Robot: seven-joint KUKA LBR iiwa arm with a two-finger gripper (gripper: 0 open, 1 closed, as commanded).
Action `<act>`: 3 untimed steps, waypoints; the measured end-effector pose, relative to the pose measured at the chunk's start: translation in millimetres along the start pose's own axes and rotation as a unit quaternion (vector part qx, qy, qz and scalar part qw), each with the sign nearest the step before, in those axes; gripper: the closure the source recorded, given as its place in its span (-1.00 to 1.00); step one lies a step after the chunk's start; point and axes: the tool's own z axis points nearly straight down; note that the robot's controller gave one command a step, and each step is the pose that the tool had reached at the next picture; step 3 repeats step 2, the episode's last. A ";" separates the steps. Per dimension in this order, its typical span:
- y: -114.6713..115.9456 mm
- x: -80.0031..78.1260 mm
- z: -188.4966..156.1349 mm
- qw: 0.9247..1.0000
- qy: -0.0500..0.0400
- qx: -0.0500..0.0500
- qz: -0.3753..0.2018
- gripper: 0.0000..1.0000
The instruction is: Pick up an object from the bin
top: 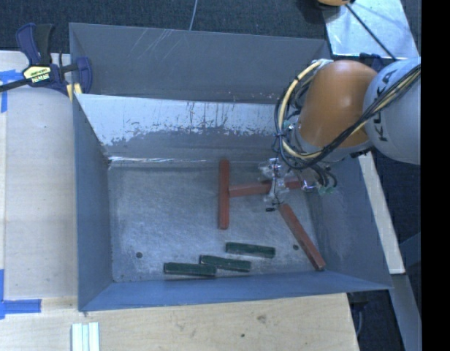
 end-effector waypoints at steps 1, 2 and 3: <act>2.4 7.4 -7.9 1.000 0.011 -0.004 -0.008 1.00; -3.2 3.5 -61.4 1.000 0.002 0.000 -0.010 1.00; -3.2 3.5 -61.4 1.000 0.002 0.000 -0.010 1.00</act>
Offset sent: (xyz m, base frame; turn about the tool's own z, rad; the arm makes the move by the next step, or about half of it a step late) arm -0.0124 -0.0124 0.0125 -0.0679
